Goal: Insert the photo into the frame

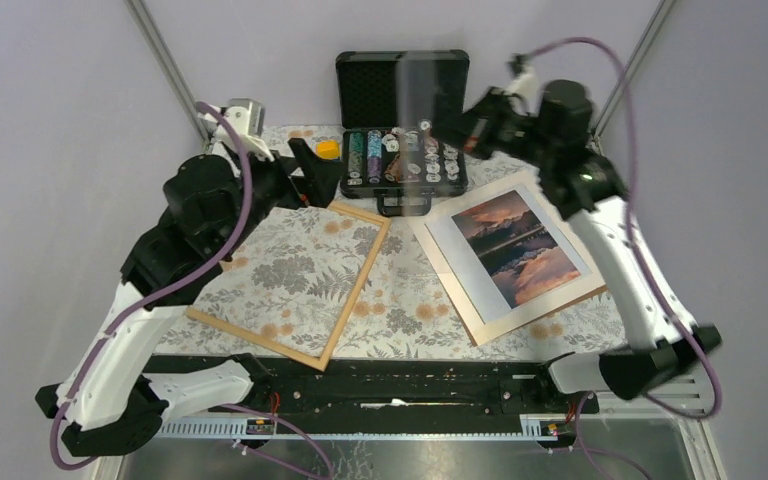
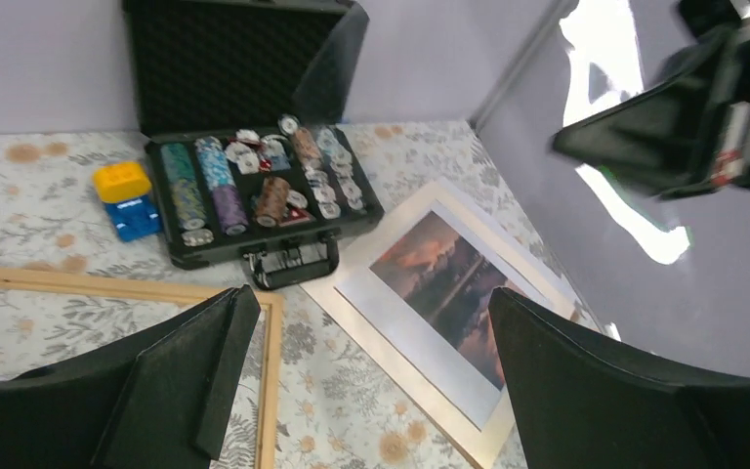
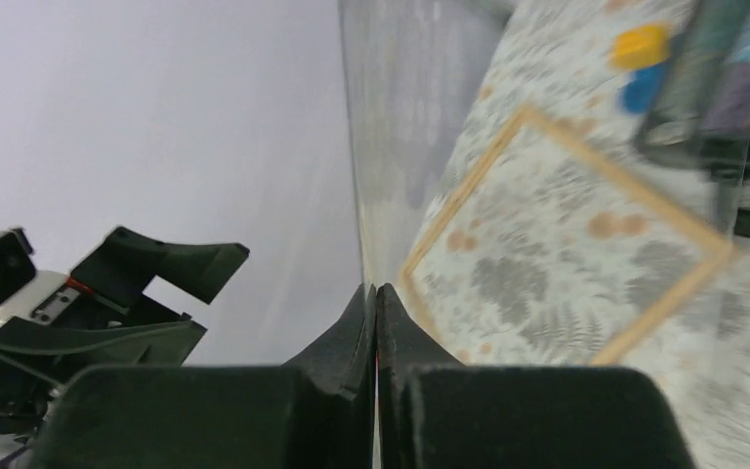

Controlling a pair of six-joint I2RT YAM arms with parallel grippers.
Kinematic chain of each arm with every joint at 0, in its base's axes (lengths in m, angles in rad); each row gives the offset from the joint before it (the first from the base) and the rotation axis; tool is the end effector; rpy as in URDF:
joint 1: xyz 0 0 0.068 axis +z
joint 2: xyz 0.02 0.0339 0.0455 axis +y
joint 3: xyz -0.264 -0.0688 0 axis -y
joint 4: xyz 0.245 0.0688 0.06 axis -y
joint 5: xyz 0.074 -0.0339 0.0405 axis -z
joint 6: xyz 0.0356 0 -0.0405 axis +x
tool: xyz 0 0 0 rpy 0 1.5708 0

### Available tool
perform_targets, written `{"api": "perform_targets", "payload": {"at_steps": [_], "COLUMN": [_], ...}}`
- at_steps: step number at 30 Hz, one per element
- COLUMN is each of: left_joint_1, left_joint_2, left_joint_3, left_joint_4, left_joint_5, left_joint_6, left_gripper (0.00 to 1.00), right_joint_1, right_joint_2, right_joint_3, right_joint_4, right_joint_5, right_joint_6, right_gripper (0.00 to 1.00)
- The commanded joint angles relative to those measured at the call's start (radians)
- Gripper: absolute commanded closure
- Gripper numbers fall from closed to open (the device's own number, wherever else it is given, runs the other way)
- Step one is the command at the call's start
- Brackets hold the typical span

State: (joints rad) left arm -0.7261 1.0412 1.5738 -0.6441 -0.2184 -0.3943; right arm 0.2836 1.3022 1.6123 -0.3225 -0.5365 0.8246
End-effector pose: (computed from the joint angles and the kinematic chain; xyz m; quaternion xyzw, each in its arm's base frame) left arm 0.1362 -0.1106 0.5053 0.0507 0.7428 -0.2833 0.6045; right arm 0.2537 0.0929 0.4986 0.0038 0.7109 0.5169 0.4770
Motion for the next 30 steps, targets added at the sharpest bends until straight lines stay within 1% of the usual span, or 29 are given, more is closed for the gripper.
{"api": "perform_targets", "payload": {"at_steps": [1, 2, 5, 7, 9, 11, 14, 18, 21, 23, 25, 27, 30], "left_joint_1": [0.002, 0.003, 0.003, 0.002, 0.002, 0.003, 0.002, 0.003, 0.006, 0.059, 0.182, 0.302, 0.429], "left_joint_2": [0.001, -0.005, -0.031, -0.049, -0.05, -0.038, -0.004, 0.032, 0.069, 0.102, 0.149, 0.216, 0.306], "left_joint_3": [0.064, 0.077, 0.122, 0.15, 0.18, 0.199, 0.189, 0.088, 0.015, -0.027, -0.069, -0.102, -0.142], "left_joint_4": [-0.1, -0.114, -0.152, -0.181, -0.21, -0.241, -0.265, -0.221, -0.173, -0.136, -0.078, -0.056, -0.048], "left_joint_5": [-0.115, -0.123, -0.155, -0.184, -0.195, -0.197, -0.154, -0.09, -0.075, -0.023, 0.156, 0.323, 0.445], "left_joint_6": [0.023, 0.02, 0.012, 0.007, 0.003, -0.002, 0.0, 0.004, 0.017, 0.01, -0.014, -0.038, -0.066], "left_gripper": [0.01, 0.01, 0.01, 0.01, 0.01, 0.01, 0.01, 0.01, 0.01, 0.01, 0.01, 0.01, 0.01], "right_joint_1": [0.235, 0.268, 0.337, 0.349, 0.348, 0.348, 0.347, 0.347, 0.348, 0.347, 0.347, 0.347, 0.347], "right_joint_2": [0.172, 0.223, 0.337, 0.368, 0.359, 0.322, 0.25, 0.202, 0.197, 0.208, 0.223, 0.237, 0.236], "right_joint_3": [0.176, 0.237, 0.333, 0.313, 0.231, 0.121, -0.155, -0.508, -0.715, -0.802, -0.87, -0.903, -0.948], "right_joint_4": [0.155, 0.184, 0.263, 0.327, 0.416, 0.454, 0.569, 0.802, 0.915, 0.986, 1.059, 1.075, 1.077], "right_joint_5": [0.098, 0.087, 0.082, 0.101, 0.132, 0.198, 0.302, 0.392, 0.484, 0.506, 0.515, 0.509, 0.508], "right_joint_6": [0.08, 0.116, 0.171, 0.22, 0.252, 0.252, 0.275, 0.318, 0.323, 0.319, 0.301, 0.28, 0.257], "right_gripper": [1.0, 1.0, 1.0, 1.0, 1.0, 1.0, 1.0, 1.0, 1.0, 1.0, 1.0, 1.0, 1.0]}}
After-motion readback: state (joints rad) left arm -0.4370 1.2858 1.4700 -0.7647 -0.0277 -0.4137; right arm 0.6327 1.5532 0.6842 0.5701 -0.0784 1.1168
